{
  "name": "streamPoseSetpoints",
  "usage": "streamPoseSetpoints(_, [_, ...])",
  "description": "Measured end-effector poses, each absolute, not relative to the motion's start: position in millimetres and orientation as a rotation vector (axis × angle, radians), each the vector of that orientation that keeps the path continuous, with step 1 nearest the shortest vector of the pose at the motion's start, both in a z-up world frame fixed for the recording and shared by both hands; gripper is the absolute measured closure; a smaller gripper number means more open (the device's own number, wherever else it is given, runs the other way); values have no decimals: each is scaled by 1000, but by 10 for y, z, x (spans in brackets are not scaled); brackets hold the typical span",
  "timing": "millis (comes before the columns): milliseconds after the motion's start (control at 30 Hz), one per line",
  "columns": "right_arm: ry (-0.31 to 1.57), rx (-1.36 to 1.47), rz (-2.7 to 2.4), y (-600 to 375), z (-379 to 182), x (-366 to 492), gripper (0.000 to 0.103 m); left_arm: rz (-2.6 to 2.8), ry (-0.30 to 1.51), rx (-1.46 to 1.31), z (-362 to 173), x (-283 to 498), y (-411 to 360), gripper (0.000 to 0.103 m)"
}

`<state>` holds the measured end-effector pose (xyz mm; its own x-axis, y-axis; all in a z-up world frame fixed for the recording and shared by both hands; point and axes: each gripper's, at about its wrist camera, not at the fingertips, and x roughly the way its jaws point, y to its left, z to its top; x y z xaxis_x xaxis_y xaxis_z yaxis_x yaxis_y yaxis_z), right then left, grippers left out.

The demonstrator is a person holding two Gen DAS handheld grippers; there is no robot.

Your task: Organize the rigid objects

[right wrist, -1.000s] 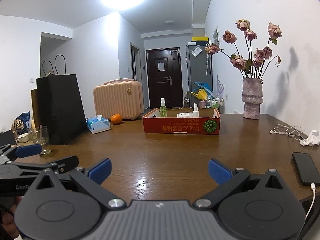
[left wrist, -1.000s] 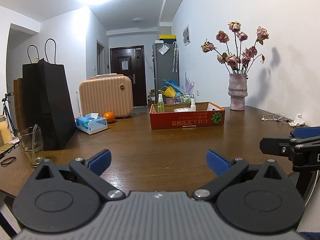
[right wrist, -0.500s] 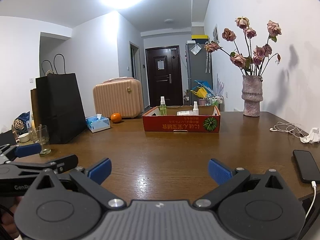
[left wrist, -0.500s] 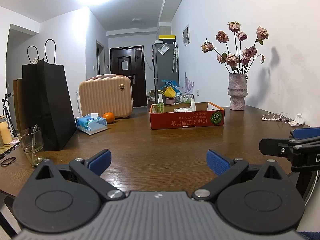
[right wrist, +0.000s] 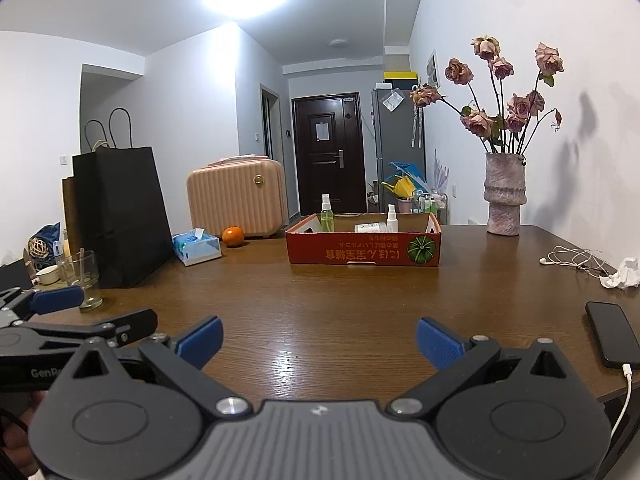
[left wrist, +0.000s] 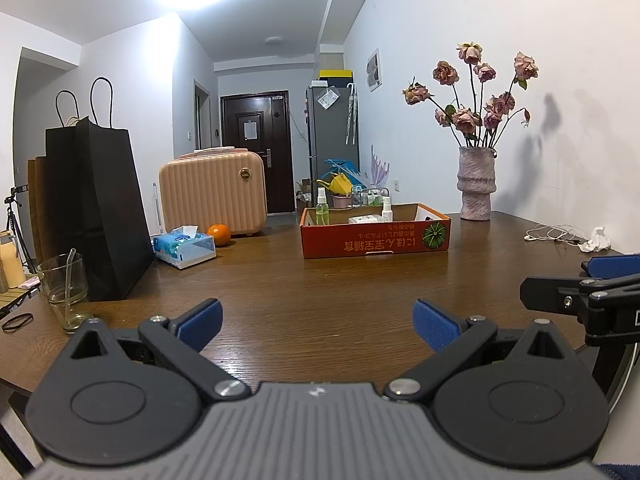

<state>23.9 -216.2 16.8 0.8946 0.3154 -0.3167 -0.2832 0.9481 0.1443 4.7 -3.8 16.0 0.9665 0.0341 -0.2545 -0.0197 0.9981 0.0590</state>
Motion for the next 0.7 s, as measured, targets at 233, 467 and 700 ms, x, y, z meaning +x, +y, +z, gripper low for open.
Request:
streamPoseSetpoints(233, [344,95,310,-2161,169,239,0,22,265,54,160,45,-16,0])
streamPoseSetpoints(467, [345,96,310,-2159,168,239,0,21,266,54,160,49,-12,0])
streamPoseSetpoints(700, [352,99,311,-2167,152,235,0,20,265,55,158,55,-18,0])
